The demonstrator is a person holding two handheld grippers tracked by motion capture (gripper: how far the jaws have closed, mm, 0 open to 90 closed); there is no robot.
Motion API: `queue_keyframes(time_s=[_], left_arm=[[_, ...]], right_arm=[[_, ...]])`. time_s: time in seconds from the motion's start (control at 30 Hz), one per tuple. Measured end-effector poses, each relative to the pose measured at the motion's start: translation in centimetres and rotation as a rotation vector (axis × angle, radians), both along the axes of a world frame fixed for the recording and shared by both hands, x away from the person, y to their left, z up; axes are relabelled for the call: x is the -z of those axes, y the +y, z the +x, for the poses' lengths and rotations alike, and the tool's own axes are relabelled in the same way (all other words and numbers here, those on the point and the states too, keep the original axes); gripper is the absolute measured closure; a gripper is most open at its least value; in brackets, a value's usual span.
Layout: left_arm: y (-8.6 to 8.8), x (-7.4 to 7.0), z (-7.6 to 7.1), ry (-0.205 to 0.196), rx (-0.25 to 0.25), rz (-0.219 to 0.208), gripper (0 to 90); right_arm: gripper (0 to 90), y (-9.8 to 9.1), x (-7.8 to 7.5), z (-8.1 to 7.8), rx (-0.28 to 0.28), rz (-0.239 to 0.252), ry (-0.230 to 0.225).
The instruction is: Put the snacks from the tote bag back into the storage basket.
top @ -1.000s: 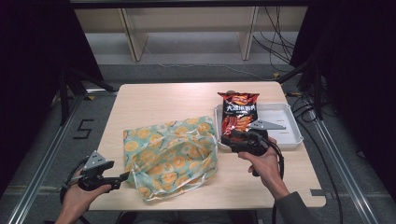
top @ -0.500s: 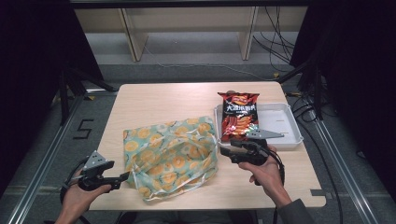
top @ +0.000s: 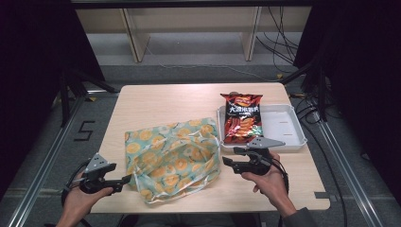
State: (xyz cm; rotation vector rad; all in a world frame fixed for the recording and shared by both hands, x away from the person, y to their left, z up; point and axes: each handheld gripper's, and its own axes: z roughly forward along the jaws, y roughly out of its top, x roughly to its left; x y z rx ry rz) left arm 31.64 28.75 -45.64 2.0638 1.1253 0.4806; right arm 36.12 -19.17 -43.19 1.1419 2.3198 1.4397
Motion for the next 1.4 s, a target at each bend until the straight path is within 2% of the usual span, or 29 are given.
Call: queue_keyframes(time_s=[0.07,0.1,0.13,0.17,0.23,0.3,0.33,0.37,0.4,0.43,0.5,0.53,0.57,0.6,0.63,0.7,0.73,0.77,0.83,0.87,0.9,0.93,1.07,1.13,1.17,1.23,1.3,1.33,1.4], left_arm=[[0.0,0.0,0.0,-0.002,0.002,0.0,24.5],[0.2,-0.1,0.0,0.007,0.018,0.032,24.5],[0.2,-0.1,0.0,0.01,0.015,0.024,24.4],[0.1,-0.1,0.0,0.01,0.015,0.024,24.4],[0.2,-0.1,0.0,0.012,0.019,0.032,24.3],[0.2,-0.1,0.0,0.012,0.018,0.03,24.2],[0.2,-0.1,0.0,0.012,0.018,0.031,24.2],[0.2,-0.1,0.0,0.012,0.018,0.031,24.2],[0.2,-0.1,0.0,0.011,0.018,0.031,24.2],[-0.1,0.0,0.0,0.003,-0.001,-0.006,24.2],[0.1,-0.1,0.0,0.007,0.014,0.021,24.2],[0.1,-0.1,0.0,0.008,0.014,0.022,24.2],[-0.1,0.1,0.0,0.001,-0.005,-0.01,24.2],[-0.2,0.1,0.0,-0.003,-0.015,-0.021,24.2],[-0.2,0.1,-0.1,-0.001,-0.012,-0.02,24.2],[-0.2,0.1,-0.1,-0.001,-0.01,-0.018,24.2],[-0.2,0.1,0.0,-0.001,-0.009,-0.018,24.2],[-0.3,0.2,-0.1,-0.014,-0.013,-0.025,24.2],[-0.2,0.1,-0.1,0.0,-0.009,-0.018,24.2],[-0.2,0.2,-0.1,-0.006,-0.013,-0.019,24.2],[-0.2,0.2,-0.1,-0.013,-0.011,-0.022,24.2],[-0.1,0.2,0.0,-0.007,-0.001,-0.005,24.2],[0.0,0.1,0.0,0.005,0.003,0.002,24.2],[0.0,0.1,0.0,0.006,0.002,0.002,24.1],[0.0,0.1,0.0,0.008,0.003,0.003,24.2],[-0.1,0.1,-0.1,0.011,0.001,0.001,24.2],[-0.1,0.1,-0.1,0.013,0.0,0.006,24.2],[-0.1,0.1,-0.1,0.012,0.002,0.006,24.2],[-0.1,0.1,-0.1,0.017,0.005,0.008,24.2]], right_arm=[[36.5,0.0,0.0,-0.3,0.007,0.007,0.023],[36.2,0.0,0.1,-0.2,0.001,0.009,0.001],[35.8,-0.1,0.0,-0.4,-0.008,-0.003,-0.013],[35.3,0.0,0.2,-0.5,-0.013,0.014,-0.001],[34.7,0.0,0.2,-0.8,-0.008,0.003,0.01],[34.6,0.1,0.4,-1.2,-0.001,0.013,0.026],[34.5,-0.1,0.5,-1.0,-0.02,-0.008,-0.003],[34.4,0.0,0.6,-1.3,0.0,0.004,0.021],[34.1,0.0,0.5,-1.4,-0.006,-0.004,0.03],[33.8,0.0,0.7,-1.6,-0.002,-0.002,0.026],[33.6,-0.1,0.8,-1.8,-0.004,-0.017,0.023],[33.6,-0.2,0.8,-1.9,-0.002,-0.015,0.038],[33.6,-0.3,0.9,-1.9,-0.007,-0.024,0.02],[33.4,-0.4,1.0,-1.9,-0.015,-0.032,0.021],[33.2,-0.3,1.0,-2.3,-0.002,-0.032,0.045],[32.1,-0.6,1.2,-2.4,-0.002,-0.07,0.03],[31.9,-0.4,1.2,-2.8,0.011,-0.074,0.056],[31.9,-0.5,1.5,-2.6,-0.016,-0.086,0.021],[31.4,-0.4,1.3,-3.1,0.002,-0.111,0.048],[31.2,-0.3,1.5,-3.1,-0.012,-0.106,0.028],[31.1,-0.3,1.5,-3.3,-0.008,-0.114,0.036],[31.0,-0.4,1.5,-3.3,-0.011,-0.123,0.031],[30.2,-0.5,1.6,-3.9,-0.011,-0.124,0.043],[29.8,-0.6,1.8,-4.1,-0.011,-0.124,0.028],[29.7,-0.5,1.8,-4.4,-0.007,-0.119,0.053],[29.5,-0.7,1.9,-4.5,-0.024,-0.131,0.037],[29.5,-0.8,1.8,-4.7,-0.014,-0.147,0.027],[29.5,-0.7,1.8,-4.9,-0.008,-0.13,0.06],[29.2,-0.8,1.9,-4.9,-0.014,-0.137,0.053]])
